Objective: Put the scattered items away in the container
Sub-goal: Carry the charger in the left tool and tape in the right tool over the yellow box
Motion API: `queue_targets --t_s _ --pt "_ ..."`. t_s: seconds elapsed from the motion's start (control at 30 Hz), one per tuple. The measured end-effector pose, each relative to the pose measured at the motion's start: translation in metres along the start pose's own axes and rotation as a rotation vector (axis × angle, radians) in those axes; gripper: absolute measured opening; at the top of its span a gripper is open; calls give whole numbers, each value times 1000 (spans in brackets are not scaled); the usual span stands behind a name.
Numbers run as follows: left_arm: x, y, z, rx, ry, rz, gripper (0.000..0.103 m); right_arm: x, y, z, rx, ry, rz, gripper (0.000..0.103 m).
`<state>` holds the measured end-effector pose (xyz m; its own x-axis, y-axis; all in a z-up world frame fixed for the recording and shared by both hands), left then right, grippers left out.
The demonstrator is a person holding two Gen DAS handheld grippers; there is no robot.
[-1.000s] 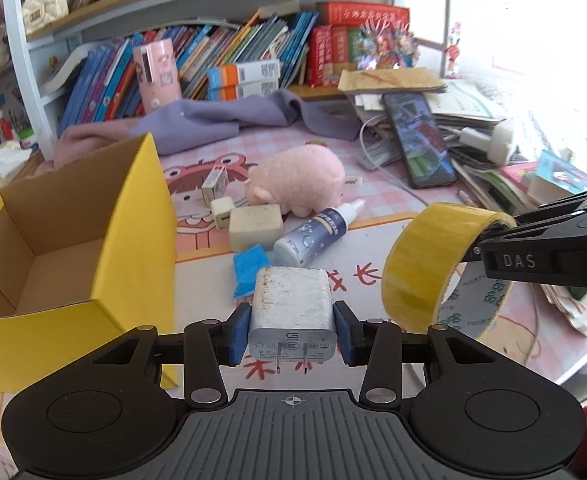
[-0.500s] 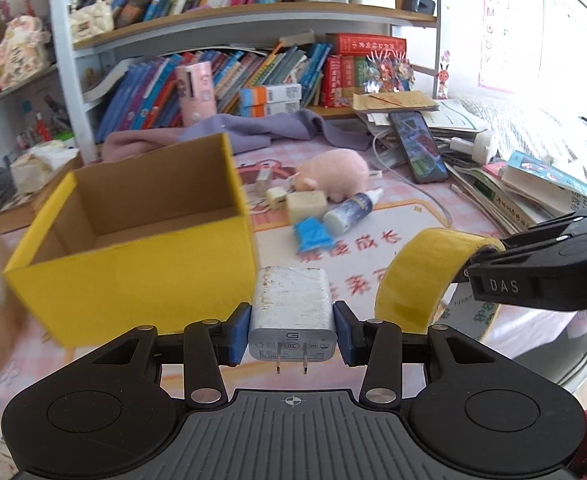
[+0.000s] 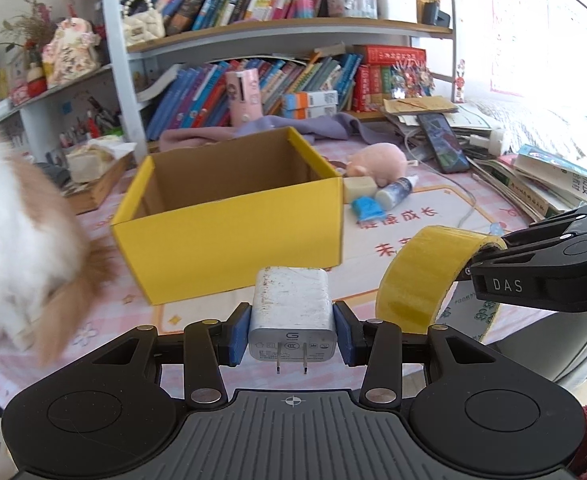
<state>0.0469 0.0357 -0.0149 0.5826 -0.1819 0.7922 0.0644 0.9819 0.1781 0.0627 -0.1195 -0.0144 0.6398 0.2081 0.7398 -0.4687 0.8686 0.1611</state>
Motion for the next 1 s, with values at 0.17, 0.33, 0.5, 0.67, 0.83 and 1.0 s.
queue_targets --t_s 0.17,0.33,0.5,0.67,0.83,1.0 --pt "-7 18 5 15 0 27 42 2 23 -3 22 5 39 12" --pt "-10 29 8 24 -7 38 42 3 37 -5 35 6 61 12" --pt "-12 41 12 41 -20 52 42 7 48 -8 46 -1 79 12" --pt "-12 52 15 60 -34 69 42 11 60 -12 65 -3 109 12" --pt "-9 61 14 63 -43 93 42 17 67 -16 69 -1 131 12" --pt "-1 65 10 50 -56 97 42 28 66 -20 60 -12 148 12"
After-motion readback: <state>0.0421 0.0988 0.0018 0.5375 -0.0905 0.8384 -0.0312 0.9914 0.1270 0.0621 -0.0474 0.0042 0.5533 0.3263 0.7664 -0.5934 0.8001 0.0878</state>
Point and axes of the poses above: each gripper's, at about its wrist camera, not at the fingertips, and z roughly against the way its jaws point, y to its left, x to its top, the point moved 3 cm from there along -z, roughly the way its jaws point, and after that the axes turned 10 degrees about x, right-handed, at the moved point
